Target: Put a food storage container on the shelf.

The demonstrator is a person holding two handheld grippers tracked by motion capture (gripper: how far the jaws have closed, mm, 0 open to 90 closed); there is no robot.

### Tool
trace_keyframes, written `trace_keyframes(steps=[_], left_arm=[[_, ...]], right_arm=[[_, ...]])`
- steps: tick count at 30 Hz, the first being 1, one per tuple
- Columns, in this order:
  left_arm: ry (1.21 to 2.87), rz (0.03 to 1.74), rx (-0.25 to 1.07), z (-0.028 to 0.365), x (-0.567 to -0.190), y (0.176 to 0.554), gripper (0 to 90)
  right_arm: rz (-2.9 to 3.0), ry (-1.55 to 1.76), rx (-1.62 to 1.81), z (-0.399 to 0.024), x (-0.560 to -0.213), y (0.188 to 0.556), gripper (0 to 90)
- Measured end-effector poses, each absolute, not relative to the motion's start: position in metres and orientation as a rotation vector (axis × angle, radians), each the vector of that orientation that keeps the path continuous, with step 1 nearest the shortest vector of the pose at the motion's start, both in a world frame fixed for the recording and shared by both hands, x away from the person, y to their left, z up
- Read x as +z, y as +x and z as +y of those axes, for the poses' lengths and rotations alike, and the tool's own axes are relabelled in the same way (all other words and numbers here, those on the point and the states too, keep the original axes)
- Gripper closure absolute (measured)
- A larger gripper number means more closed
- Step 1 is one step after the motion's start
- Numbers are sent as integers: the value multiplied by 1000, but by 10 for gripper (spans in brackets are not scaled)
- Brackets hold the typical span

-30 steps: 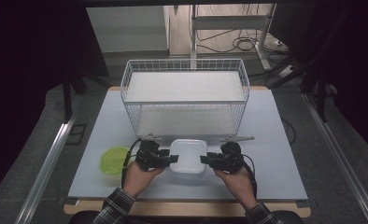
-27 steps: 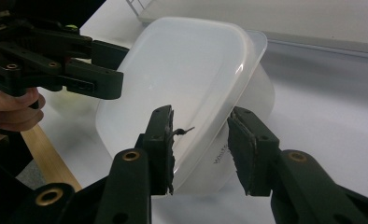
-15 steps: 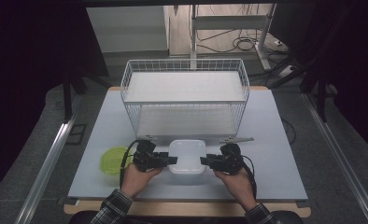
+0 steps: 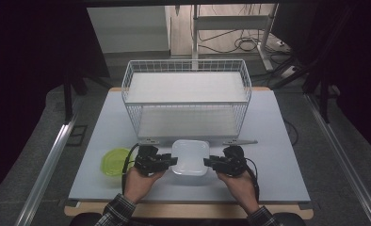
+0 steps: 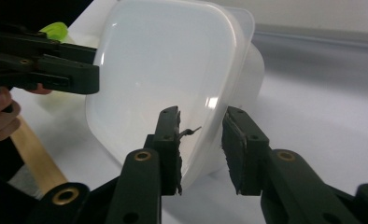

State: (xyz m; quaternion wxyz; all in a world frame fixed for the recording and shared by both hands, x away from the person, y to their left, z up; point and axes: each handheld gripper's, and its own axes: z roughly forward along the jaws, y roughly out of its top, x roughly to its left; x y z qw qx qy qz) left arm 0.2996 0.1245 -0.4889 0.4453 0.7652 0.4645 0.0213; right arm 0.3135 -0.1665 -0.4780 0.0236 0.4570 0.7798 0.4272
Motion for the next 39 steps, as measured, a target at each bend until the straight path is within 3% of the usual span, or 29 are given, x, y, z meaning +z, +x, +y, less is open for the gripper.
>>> trace_keyframes(steps=[23, 39], left_arm=[[1842, 1131, 120, 123, -475, 300, 646], [1789, 1077, 197, 124, -430, 310, 647]], right_arm=[[2319, 1373, 1361, -165, -466, 314, 705], [2221, 1264, 1421, -165, -411, 324, 711]])
